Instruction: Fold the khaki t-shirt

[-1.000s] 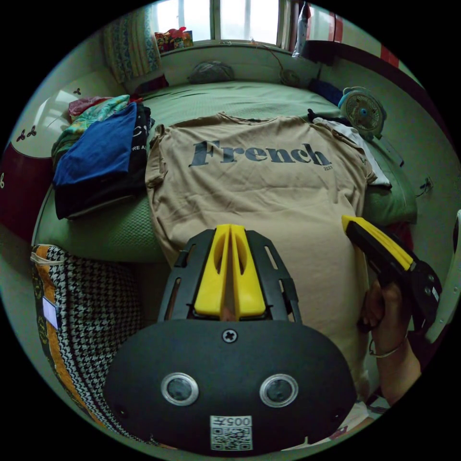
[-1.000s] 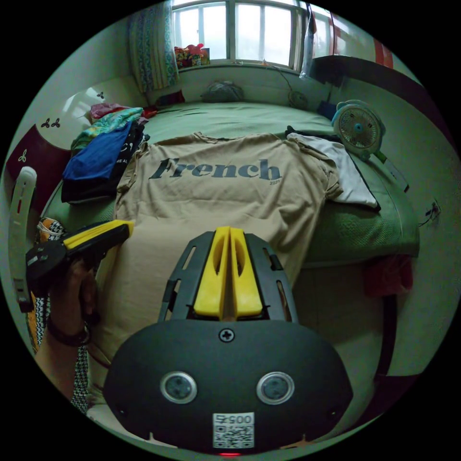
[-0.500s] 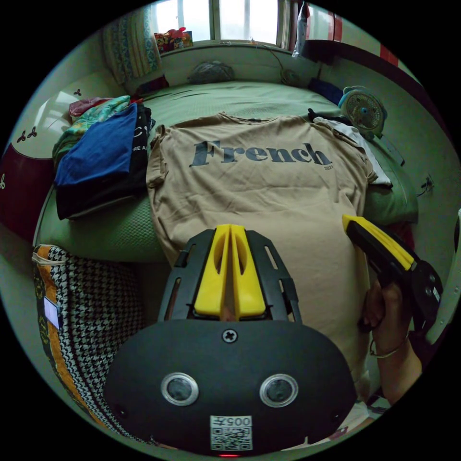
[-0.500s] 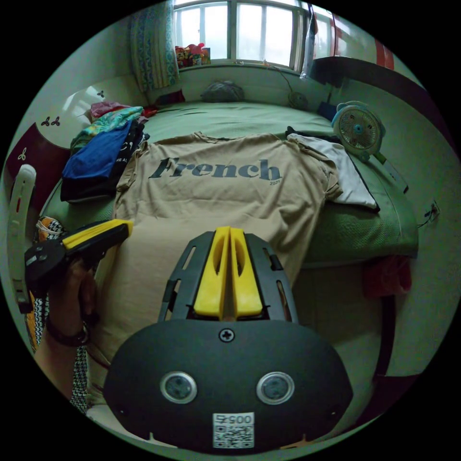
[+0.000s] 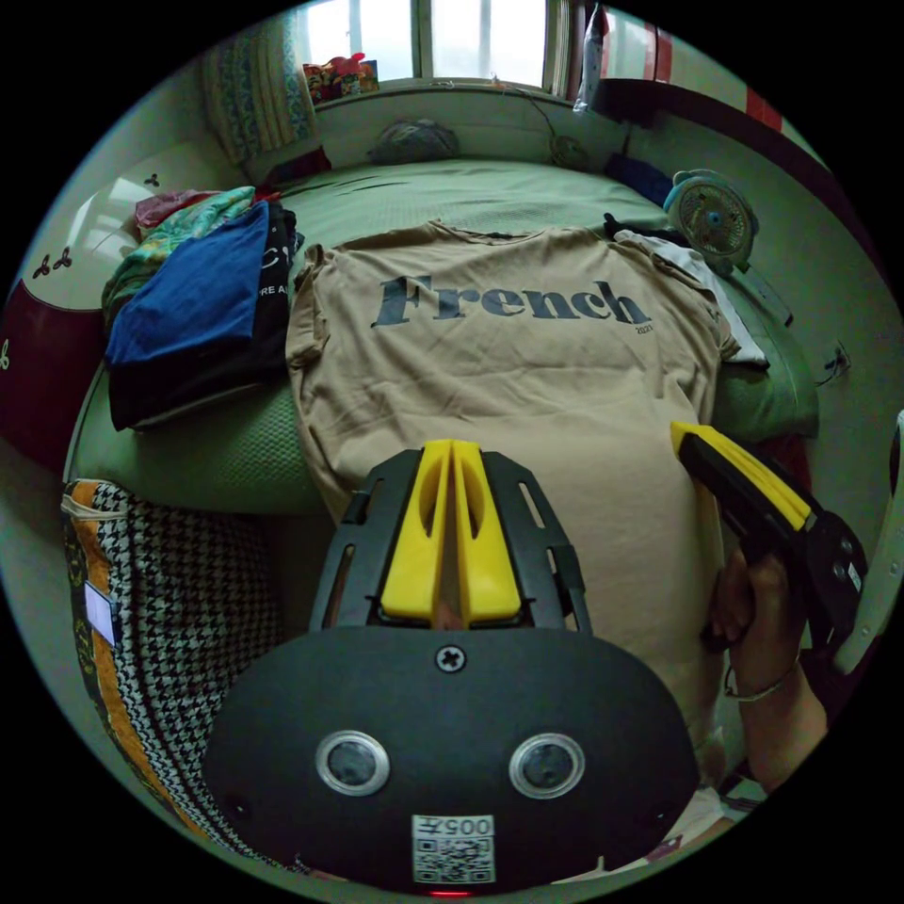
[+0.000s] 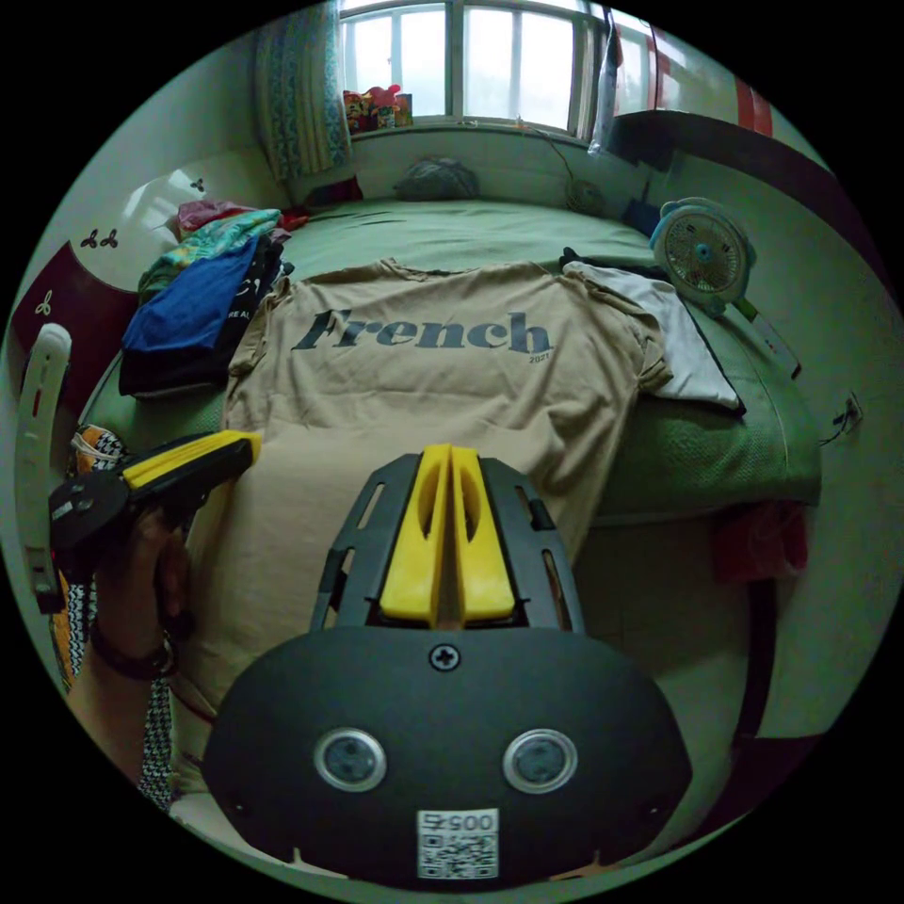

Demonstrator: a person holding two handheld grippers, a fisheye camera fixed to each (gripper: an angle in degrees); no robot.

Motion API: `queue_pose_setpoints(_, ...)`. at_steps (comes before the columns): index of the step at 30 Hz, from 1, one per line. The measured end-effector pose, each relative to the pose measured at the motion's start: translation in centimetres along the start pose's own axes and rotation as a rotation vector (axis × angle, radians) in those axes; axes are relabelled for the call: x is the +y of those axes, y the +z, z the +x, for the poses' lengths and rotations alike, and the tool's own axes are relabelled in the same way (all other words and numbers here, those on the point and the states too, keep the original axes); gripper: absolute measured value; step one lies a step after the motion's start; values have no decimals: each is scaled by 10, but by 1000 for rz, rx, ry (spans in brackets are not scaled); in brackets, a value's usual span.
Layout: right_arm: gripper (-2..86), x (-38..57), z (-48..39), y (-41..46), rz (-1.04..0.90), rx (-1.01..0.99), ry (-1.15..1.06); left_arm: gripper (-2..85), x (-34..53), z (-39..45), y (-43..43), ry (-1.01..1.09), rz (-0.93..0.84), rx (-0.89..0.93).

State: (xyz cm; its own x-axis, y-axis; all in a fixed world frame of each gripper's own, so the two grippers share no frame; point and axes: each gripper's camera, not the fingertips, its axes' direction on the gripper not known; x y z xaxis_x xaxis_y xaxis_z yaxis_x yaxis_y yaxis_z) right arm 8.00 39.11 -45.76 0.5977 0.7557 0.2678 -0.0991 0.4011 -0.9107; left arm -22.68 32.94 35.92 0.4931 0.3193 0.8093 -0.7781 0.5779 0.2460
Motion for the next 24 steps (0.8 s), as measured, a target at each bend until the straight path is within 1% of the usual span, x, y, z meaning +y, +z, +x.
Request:
queue_pose_setpoints(13,-9,-2,-2,-1,0,-13,9,-6,0,6,0,5,-1,-9)
queue_pose_setpoints(24,-10,-11,-7,1,-1,-27,10,-6,-2,14,2,25,0,-69)
